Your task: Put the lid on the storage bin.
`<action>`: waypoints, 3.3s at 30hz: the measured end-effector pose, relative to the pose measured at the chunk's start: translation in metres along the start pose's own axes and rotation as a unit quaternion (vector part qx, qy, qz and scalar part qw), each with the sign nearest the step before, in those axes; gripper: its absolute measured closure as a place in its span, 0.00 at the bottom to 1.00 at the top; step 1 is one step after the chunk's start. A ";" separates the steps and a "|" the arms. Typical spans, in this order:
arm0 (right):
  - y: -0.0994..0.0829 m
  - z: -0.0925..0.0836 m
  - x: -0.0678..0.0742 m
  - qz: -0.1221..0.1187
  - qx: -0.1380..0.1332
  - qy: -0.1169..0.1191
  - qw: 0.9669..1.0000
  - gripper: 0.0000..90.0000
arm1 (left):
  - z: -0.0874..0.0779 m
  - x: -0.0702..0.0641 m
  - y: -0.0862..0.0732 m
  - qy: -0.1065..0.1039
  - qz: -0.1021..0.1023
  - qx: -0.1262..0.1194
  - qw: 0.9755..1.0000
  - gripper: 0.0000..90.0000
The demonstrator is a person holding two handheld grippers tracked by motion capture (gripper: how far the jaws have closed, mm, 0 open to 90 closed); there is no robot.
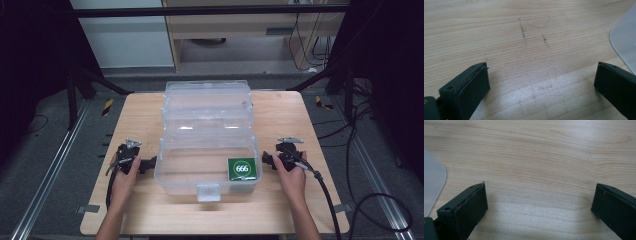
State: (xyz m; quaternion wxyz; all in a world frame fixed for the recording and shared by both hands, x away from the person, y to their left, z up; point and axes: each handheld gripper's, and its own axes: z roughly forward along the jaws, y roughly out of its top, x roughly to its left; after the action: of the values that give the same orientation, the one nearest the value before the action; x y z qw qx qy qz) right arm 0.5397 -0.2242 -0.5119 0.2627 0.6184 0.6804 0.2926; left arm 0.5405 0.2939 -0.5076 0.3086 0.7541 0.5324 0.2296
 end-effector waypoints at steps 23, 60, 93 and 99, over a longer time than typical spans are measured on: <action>-0.005 -0.033 -0.018 -0.091 -0.003 0.047 0.995 0.18 | -0.073 0.003 0.006 -0.057 0.058 -0.096 0.992 0.04; 0.190 -0.133 0.121 -0.486 0.010 0.145 0.862 0.66 | -0.156 -0.106 0.068 -0.216 0.343 0.004 0.914 0.21; 0.198 -0.099 0.149 -0.589 0.064 0.161 0.789 0.85 | -0.125 -0.132 0.062 -0.246 0.391 0.074 0.884 0.30; 0.201 -0.097 0.152 -0.595 0.076 0.158 0.784 0.89 | -0.124 -0.137 0.062 -0.250 0.400 0.078 0.878 0.32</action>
State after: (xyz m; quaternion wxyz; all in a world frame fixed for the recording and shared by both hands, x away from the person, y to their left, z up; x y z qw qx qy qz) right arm 0.5936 -0.0675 -0.2992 0.2257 0.0534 0.9654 0.1189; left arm 0.4533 0.1770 -0.3791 0.2532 0.9568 0.1067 0.0949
